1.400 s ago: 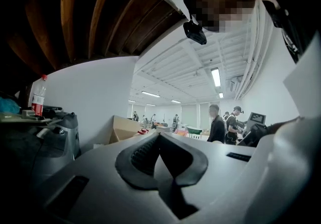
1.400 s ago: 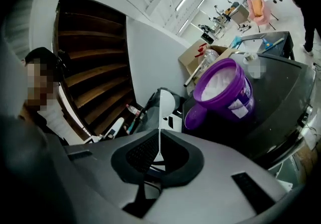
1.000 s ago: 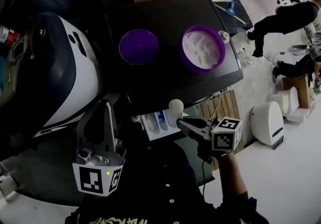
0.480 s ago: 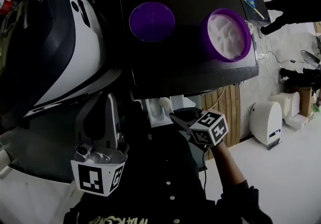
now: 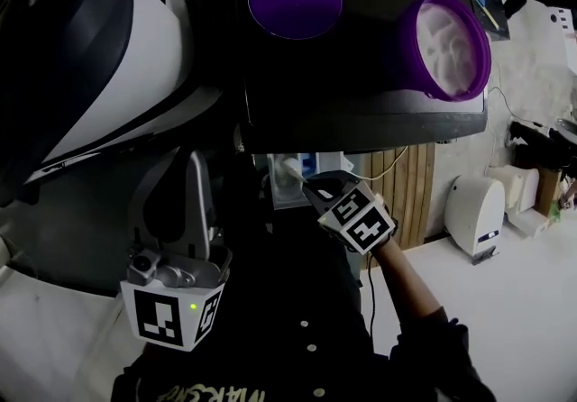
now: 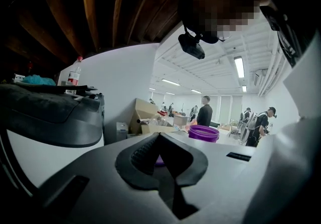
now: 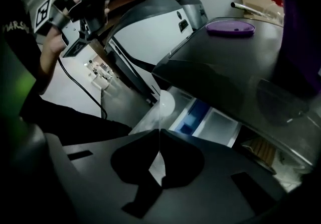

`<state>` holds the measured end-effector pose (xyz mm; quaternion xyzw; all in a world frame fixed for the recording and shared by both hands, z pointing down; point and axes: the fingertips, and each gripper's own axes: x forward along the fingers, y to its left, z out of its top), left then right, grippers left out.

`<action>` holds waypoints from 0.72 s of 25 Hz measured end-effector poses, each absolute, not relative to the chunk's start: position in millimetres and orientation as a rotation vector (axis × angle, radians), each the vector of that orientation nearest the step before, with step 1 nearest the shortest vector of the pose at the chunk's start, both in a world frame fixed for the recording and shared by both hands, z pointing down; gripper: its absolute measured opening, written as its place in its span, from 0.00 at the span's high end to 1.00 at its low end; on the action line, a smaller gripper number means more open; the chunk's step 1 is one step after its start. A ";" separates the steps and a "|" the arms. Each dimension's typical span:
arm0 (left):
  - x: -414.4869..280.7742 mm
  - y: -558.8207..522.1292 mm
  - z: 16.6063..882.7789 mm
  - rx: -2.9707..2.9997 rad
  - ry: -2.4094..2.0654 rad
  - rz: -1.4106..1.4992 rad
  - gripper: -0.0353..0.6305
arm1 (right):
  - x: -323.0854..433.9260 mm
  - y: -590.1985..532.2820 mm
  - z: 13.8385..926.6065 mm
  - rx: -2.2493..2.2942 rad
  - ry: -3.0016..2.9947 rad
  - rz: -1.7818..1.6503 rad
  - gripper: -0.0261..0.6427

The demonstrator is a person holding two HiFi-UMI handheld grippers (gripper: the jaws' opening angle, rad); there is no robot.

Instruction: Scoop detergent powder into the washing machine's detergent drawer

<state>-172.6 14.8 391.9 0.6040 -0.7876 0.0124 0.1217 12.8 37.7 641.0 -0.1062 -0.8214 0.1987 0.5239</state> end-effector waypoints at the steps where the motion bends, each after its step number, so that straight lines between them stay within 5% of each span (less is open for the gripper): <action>1: -173.1 16.7 394.3 1.754 -2.300 0.036 0.93 | 12.1 37.3 644.0 -0.246 -1.966 0.420 0.91; 18: -171.2 29.5 421.6 1.693 -2.278 0.041 0.93 | 7.6 19.2 663.9 -0.103 -1.942 -0.519 0.91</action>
